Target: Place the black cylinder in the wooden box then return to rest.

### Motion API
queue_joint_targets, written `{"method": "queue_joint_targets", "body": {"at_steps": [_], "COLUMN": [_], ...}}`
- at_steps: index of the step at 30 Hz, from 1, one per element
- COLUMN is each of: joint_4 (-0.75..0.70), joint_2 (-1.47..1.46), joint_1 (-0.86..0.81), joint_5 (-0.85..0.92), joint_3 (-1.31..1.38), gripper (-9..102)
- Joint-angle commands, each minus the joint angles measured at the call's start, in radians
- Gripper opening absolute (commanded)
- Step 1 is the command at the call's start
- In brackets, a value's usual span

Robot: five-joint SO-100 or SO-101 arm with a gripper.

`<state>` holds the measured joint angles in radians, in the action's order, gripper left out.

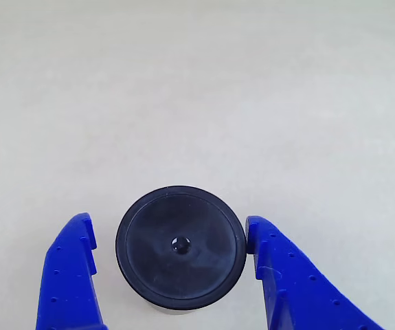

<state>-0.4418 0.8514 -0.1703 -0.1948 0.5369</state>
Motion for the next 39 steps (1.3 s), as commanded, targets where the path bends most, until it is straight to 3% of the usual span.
{"method": "queue_joint_targets", "body": {"at_steps": [1, 16, 39], "joint_4": [0.034, 0.034, -0.005], "joint_2": [-0.049, -0.051, -0.284], "joint_1": [-0.009, -0.008, -0.006], "joint_5": [-0.011, 0.006, 0.086], "joint_3": [0.123, 0.123, -0.006], "gripper": [29, 18, 18]}}
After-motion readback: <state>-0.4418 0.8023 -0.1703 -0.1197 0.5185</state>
